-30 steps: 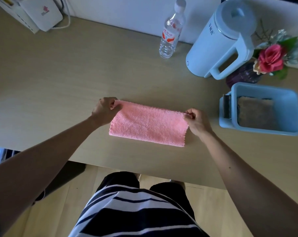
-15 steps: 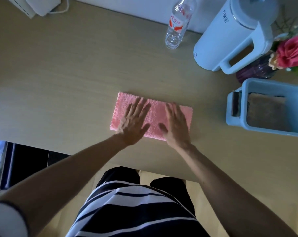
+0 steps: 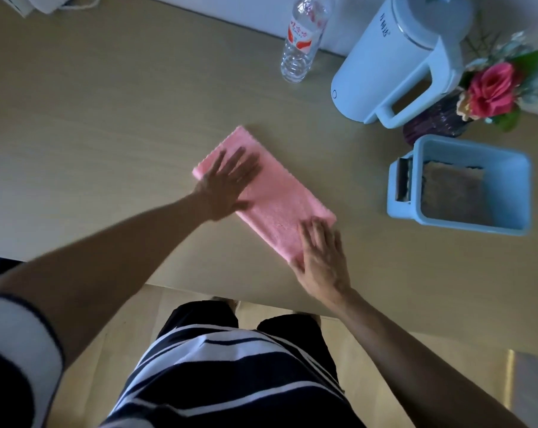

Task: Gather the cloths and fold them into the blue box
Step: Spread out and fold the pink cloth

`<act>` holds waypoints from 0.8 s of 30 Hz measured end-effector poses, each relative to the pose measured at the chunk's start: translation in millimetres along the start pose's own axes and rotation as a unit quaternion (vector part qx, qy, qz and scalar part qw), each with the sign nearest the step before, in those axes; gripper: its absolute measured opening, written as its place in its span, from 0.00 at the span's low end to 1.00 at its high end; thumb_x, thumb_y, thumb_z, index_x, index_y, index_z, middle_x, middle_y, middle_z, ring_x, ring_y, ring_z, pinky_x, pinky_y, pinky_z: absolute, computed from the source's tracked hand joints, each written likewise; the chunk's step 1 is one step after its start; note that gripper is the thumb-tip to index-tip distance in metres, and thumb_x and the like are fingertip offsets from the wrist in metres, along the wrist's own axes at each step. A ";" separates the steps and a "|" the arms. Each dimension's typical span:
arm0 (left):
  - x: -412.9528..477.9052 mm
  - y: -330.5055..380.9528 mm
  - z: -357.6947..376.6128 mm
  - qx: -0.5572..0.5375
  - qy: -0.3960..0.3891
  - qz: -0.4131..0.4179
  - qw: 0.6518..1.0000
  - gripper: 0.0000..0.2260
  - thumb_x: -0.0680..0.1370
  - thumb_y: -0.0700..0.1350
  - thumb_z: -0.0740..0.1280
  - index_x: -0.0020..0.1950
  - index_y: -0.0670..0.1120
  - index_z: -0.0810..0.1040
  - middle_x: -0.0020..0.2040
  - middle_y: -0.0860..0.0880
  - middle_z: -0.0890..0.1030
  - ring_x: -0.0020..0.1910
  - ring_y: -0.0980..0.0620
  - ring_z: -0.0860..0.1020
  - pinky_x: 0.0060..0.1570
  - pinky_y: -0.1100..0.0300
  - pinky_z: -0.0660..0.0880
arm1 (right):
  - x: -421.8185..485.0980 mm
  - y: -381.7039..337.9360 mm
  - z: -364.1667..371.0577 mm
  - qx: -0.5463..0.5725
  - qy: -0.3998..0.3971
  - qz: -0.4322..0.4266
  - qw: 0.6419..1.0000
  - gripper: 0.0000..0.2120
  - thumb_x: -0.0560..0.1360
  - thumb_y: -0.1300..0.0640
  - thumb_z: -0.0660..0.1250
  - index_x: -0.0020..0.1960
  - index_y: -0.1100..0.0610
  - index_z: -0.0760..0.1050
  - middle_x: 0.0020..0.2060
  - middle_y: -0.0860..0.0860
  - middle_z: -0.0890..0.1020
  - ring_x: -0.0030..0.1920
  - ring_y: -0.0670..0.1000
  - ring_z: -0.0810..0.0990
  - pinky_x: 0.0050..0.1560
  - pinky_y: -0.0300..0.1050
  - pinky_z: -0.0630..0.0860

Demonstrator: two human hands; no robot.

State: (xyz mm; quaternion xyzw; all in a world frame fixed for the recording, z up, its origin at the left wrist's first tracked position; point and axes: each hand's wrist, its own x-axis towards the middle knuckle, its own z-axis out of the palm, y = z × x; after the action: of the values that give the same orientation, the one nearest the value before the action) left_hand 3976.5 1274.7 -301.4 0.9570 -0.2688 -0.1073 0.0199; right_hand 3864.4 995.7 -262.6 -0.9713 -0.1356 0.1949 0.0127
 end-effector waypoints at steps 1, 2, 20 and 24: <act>11.6 -3.2 -9.9 0.043 -0.002 0.020 0.999 0.39 0.78 0.66 0.55 0.82 0.46 0.51 0.82 0.43 0.49 0.81 0.38 0.48 0.78 0.37 0.45 | -4.3 -7.1 -3.3 0.001 -0.004 -0.010 1.000 0.39 0.76 0.40 0.60 0.81 0.57 0.56 0.76 0.60 0.65 0.74 0.61 0.67 0.75 0.60 0.65; 21.3 -3.2 -20.4 0.084 0.001 0.031 0.996 0.37 0.78 0.65 0.55 0.82 0.46 0.53 0.82 0.42 0.50 0.81 0.37 0.48 0.77 0.36 0.46 | -7.9 -15.3 -6.4 0.009 -0.008 -0.031 0.999 0.39 0.75 0.41 0.64 0.80 0.57 0.58 0.73 0.60 0.68 0.70 0.60 0.71 0.71 0.57 0.70; -70.5 34.3 -12.1 -0.090 -0.085 0.113 0.986 0.42 0.64 0.75 0.65 0.71 0.52 0.72 0.76 0.47 0.66 0.77 0.45 0.61 0.77 0.44 0.57 | 33.2 -31.1 -26.4 0.191 -0.027 -0.097 0.976 0.03 0.79 0.56 0.66 0.50 0.55 0.75 0.46 0.51 0.82 0.44 0.53 0.80 0.46 0.47 0.75; -76.4 43.0 -12.0 -0.157 -0.036 0.082 0.983 0.35 0.68 0.67 0.69 0.67 0.45 0.77 0.66 0.46 0.78 0.68 0.44 0.74 0.74 0.49 0.59 | 34.8 -27.7 -47.5 0.382 -0.115 -0.019 0.917 0.10 0.83 0.57 0.59 0.43 0.55 0.71 0.35 0.49 0.76 0.37 0.54 0.75 0.34 0.40 0.67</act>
State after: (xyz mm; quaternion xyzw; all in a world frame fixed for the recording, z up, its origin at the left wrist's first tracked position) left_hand 3893.5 1277.4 -270.7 0.9121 -0.3270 -0.1805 0.1692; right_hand 3906.2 1033.0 -229.7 -0.8606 -0.0696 0.3421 0.3708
